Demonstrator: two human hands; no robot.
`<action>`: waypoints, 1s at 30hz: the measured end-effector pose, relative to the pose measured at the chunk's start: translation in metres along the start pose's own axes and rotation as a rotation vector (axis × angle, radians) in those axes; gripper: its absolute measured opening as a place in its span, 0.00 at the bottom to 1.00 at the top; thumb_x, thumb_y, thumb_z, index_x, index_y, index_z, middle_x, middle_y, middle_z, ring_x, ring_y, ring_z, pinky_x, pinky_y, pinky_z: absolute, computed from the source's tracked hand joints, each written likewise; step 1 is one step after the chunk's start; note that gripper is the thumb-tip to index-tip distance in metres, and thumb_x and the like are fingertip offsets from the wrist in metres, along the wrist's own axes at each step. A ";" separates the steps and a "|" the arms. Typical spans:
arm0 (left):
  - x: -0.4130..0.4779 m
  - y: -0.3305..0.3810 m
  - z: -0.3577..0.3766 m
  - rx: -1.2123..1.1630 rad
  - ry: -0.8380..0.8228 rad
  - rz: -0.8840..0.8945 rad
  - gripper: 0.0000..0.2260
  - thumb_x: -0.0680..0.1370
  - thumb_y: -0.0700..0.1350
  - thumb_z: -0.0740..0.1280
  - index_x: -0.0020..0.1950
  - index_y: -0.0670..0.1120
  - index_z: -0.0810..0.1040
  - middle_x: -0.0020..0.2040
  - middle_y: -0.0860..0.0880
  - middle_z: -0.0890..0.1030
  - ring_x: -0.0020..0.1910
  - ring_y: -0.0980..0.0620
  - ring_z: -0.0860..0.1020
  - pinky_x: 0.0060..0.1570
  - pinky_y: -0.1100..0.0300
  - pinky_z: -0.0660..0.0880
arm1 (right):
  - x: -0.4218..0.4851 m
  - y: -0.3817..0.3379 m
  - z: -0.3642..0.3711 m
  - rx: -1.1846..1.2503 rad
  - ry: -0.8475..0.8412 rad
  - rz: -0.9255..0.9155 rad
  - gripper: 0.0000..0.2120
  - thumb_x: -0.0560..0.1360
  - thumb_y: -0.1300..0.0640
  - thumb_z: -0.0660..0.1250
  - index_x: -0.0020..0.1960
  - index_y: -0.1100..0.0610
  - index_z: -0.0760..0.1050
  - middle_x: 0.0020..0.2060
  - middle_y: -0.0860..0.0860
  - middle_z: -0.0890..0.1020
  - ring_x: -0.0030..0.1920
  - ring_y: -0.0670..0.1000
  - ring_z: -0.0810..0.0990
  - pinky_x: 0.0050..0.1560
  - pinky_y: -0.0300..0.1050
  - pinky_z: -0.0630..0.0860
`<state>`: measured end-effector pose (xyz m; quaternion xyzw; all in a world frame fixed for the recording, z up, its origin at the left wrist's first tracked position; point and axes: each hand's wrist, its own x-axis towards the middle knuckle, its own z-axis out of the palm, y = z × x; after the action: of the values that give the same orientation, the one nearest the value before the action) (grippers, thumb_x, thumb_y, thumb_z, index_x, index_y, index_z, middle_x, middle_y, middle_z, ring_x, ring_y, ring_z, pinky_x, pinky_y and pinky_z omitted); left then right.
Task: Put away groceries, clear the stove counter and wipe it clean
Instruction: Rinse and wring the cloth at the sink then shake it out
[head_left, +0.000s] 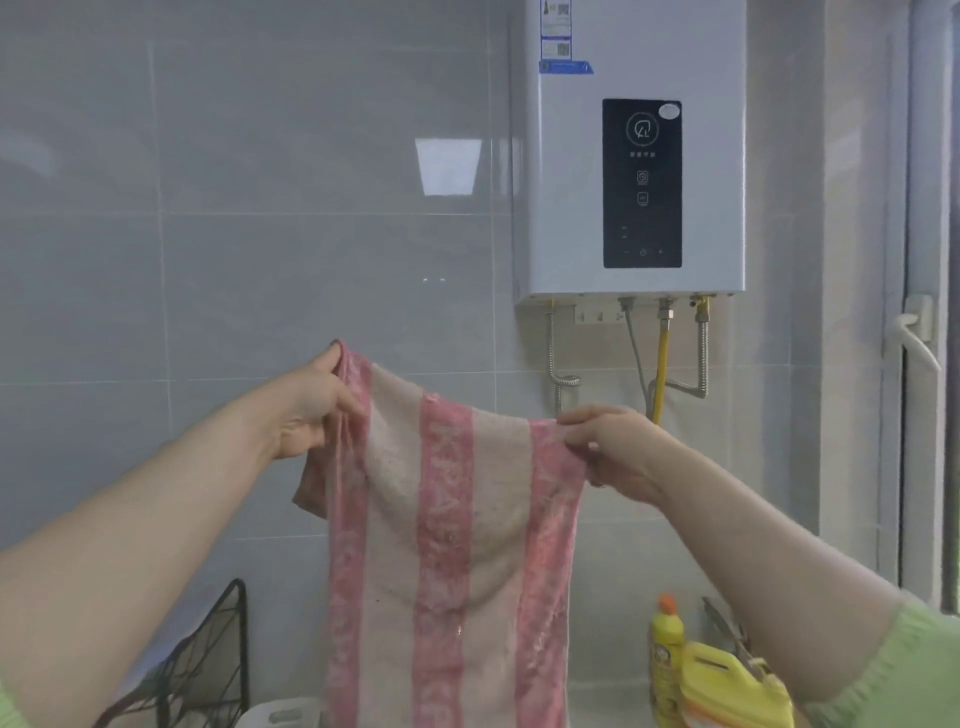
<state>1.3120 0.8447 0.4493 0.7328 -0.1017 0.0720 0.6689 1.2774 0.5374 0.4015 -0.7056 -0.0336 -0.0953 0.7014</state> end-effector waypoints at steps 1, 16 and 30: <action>0.001 0.000 -0.005 0.069 0.014 -0.031 0.41 0.74 0.24 0.56 0.76 0.61 0.52 0.68 0.49 0.71 0.49 0.47 0.77 0.43 0.51 0.76 | -0.002 -0.009 -0.005 -0.025 -0.046 -0.032 0.13 0.76 0.74 0.60 0.58 0.64 0.75 0.46 0.60 0.79 0.41 0.55 0.79 0.33 0.44 0.80; 0.000 0.006 -0.005 0.571 0.084 -0.132 0.08 0.77 0.28 0.55 0.43 0.38 0.70 0.34 0.40 0.74 0.23 0.47 0.74 0.24 0.51 0.78 | 0.018 -0.053 -0.011 -0.623 0.174 -0.067 0.04 0.74 0.64 0.69 0.45 0.61 0.74 0.37 0.54 0.77 0.36 0.50 0.74 0.33 0.41 0.74; 0.000 -0.004 -0.004 0.625 0.053 -0.157 0.10 0.79 0.35 0.62 0.38 0.43 0.70 0.28 0.45 0.72 0.17 0.53 0.70 0.19 0.69 0.66 | 0.024 -0.053 -0.016 -0.671 -0.306 0.091 0.12 0.79 0.59 0.64 0.37 0.58 0.71 0.32 0.51 0.76 0.29 0.46 0.76 0.33 0.41 0.74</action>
<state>1.3129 0.8495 0.4459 0.9062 -0.0003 0.0672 0.4174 1.2896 0.5206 0.4576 -0.9030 -0.0738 0.0370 0.4215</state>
